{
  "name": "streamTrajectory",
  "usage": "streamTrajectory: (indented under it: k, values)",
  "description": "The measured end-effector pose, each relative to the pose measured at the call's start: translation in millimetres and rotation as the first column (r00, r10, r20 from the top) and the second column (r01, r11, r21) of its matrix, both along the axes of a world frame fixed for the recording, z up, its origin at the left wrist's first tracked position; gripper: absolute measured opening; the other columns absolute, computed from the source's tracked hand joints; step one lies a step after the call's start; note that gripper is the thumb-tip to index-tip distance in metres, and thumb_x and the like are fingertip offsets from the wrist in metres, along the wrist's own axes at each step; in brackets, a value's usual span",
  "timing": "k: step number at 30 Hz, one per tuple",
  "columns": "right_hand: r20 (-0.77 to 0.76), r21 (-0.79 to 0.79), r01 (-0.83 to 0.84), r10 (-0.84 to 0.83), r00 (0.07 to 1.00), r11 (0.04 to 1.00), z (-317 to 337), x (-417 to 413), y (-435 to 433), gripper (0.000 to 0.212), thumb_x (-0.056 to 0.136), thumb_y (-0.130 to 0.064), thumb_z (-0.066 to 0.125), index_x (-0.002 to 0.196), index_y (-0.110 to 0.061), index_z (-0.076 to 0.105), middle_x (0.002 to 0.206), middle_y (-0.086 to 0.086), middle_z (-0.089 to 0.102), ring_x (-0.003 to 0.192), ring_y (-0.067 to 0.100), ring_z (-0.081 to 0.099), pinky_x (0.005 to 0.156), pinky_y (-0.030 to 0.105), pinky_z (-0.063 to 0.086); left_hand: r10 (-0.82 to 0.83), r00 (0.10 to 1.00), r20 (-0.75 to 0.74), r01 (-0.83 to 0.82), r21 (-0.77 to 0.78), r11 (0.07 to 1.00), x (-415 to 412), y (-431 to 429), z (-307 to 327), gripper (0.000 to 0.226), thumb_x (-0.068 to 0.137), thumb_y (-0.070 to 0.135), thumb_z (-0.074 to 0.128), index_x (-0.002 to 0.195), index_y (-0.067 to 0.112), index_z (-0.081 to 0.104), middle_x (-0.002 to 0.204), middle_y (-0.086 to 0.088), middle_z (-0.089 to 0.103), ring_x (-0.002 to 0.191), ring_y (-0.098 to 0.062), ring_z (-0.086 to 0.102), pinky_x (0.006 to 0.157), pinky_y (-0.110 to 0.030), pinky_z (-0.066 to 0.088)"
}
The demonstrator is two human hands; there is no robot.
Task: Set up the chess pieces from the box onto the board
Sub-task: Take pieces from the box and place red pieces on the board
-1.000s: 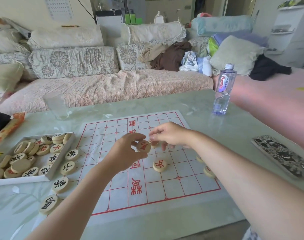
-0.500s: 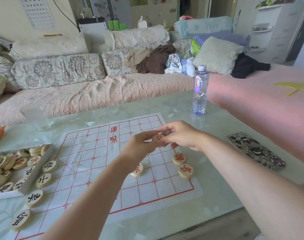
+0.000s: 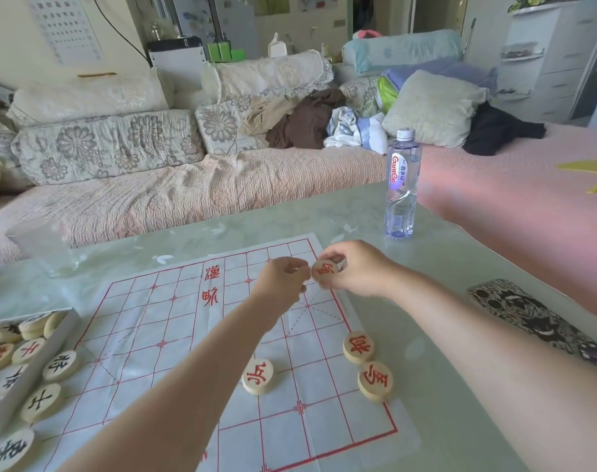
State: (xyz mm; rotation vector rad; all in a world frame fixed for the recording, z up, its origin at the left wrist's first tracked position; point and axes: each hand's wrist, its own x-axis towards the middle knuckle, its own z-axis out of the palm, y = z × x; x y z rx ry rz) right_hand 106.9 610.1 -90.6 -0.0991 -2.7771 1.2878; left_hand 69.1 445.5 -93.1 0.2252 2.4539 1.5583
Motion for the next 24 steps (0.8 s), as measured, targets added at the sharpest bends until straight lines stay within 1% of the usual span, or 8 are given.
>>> streamTrajectory:
  k: [4,8,12,15,18,21,22,24]
  values:
    - [-0.085,0.140,0.110,-0.098,0.992,0.984,-4,-44,12,0.029,0.079,-0.026,0.079,0.104,-0.013,0.072,0.105,0.004,0.069,0.098,0.022,0.063,0.085,0.032,0.048,-0.190,0.938,-0.290,0.029,-0.480,0.877,-46,-8,-9,0.028,0.093,0.027,0.053,0.119,0.028,0.062,0.115,0.010,0.062,0.103,-0.015,0.058,0.084,-0.026,0.046]
    - [-0.059,0.284,0.112,-0.099,0.993,0.952,-18,-84,21,0.041,0.085,-0.030,0.074,0.121,-0.013,0.065,0.126,0.010,0.058,0.114,0.028,0.057,0.093,0.028,0.042,-0.306,0.882,-0.360,-0.038,-0.700,0.713,-87,-13,-14,0.036,0.094,0.032,0.052,0.130,0.028,0.054,0.132,-0.001,0.052,0.124,-0.022,0.042,0.097,-0.040,0.044]
    - [-0.068,0.323,0.107,-0.089,0.994,0.940,-27,-110,18,0.034,0.087,-0.034,0.069,0.109,-0.008,0.069,0.114,0.011,0.061,0.104,0.030,0.060,0.090,0.036,0.048,-0.335,0.901,-0.275,-0.005,-0.780,0.626,-107,-11,-22,0.048,0.094,0.044,0.049,0.139,0.028,0.044,0.139,-0.004,0.043,0.130,-0.025,0.034,0.100,-0.042,0.039]
    - [-0.026,0.363,0.067,-0.062,0.998,0.929,-35,-118,12,0.036,0.088,-0.039,0.067,0.115,-0.015,0.065,0.120,0.007,0.054,0.109,0.027,0.056,0.094,0.035,0.045,-0.382,0.900,-0.210,0.042,-0.831,0.555,-108,-11,-30,0.054,0.092,0.053,0.049,0.141,0.032,0.041,0.144,-0.004,0.036,0.134,-0.025,0.028,0.104,-0.043,0.033]
    - [0.034,0.428,0.035,-0.054,0.998,0.903,-39,-121,9,0.036,0.092,-0.044,0.058,0.115,-0.016,0.063,0.123,0.009,0.051,0.110,0.029,0.055,0.093,0.035,0.045,-0.386,0.888,-0.250,0.017,-0.820,0.572,-107,-11,-36,0.055,0.091,0.055,0.048,0.141,0.032,0.041,0.144,-0.003,0.035,0.134,-0.024,0.027,0.105,-0.042,0.031]
    - [0.061,0.464,0.041,-0.078,0.995,0.885,-35,-119,6,0.028,0.092,-0.045,0.054,0.093,-0.017,0.053,0.124,0.013,0.049,0.103,0.031,0.055,0.084,0.035,0.045,-0.386,0.883,-0.267,0.013,-0.808,0.589,-106,-14,-37,0.056,0.091,0.055,0.046,0.142,0.032,0.040,0.143,-0.003,0.035,0.134,-0.023,0.028,0.106,-0.041,0.029]
    - [0.058,0.472,0.052,-0.090,0.994,0.880,-31,-117,4,0.026,0.092,-0.044,0.053,0.093,-0.019,0.050,0.129,0.014,0.046,0.105,0.031,0.054,0.083,0.035,0.044,-0.385,0.881,-0.274,0.012,-0.801,0.598,-104,-16,-36,0.055,0.092,0.054,0.045,0.142,0.031,0.039,0.143,-0.003,0.036,0.134,-0.023,0.028,0.106,-0.041,0.029]
    - [0.029,0.483,0.062,-0.087,0.996,0.873,-23,-111,-1,0.037,0.092,-0.041,0.053,0.123,-0.020,0.053,0.141,0.012,0.040,0.119,0.032,0.052,0.093,0.037,0.044,-0.367,0.881,-0.300,0.003,-0.771,0.637,-99,-22,-32,0.054,0.094,0.052,0.044,0.142,0.029,0.039,0.143,-0.004,0.037,0.133,-0.023,0.030,0.106,-0.042,0.030]
